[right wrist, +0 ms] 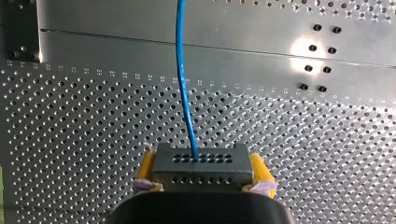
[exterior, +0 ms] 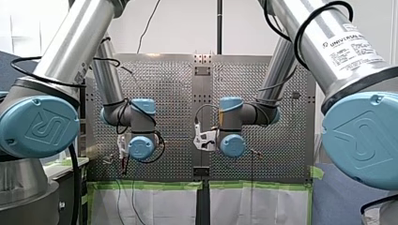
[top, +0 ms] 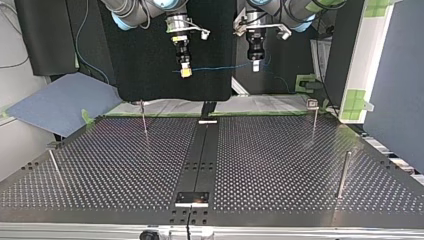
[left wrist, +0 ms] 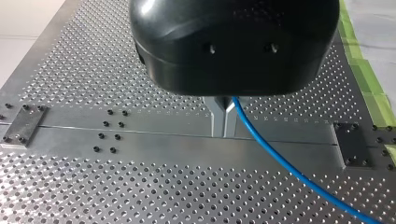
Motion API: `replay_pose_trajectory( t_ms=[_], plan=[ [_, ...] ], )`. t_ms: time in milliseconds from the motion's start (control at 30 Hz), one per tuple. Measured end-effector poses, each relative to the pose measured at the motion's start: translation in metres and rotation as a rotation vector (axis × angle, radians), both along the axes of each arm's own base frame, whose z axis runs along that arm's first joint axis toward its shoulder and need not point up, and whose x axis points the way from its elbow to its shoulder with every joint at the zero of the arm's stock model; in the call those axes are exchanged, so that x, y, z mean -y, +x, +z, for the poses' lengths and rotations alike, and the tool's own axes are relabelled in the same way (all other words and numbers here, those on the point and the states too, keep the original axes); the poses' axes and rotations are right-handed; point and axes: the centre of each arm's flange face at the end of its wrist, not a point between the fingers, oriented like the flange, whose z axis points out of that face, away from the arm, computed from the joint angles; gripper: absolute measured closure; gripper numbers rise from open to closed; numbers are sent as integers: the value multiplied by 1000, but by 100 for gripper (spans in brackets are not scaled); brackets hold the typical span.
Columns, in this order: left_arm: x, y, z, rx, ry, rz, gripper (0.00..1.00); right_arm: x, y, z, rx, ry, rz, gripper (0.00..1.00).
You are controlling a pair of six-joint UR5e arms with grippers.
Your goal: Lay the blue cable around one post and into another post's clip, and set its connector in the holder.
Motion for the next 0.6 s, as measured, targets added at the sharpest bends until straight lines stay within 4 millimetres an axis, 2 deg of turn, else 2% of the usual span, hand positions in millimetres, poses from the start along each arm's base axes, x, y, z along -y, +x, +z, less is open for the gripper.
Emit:
replay_pose_trajectory(
  t_ms=[467, 600],
  plan=[
    [0, 0, 0, 0, 0, 0, 100, 0, 0, 0, 0, 1, 0, 100],
    [-1, 0, -1, -2, -1, 0, 100, 5, 0, -7, -4, 21, -4, 100]
  ],
)
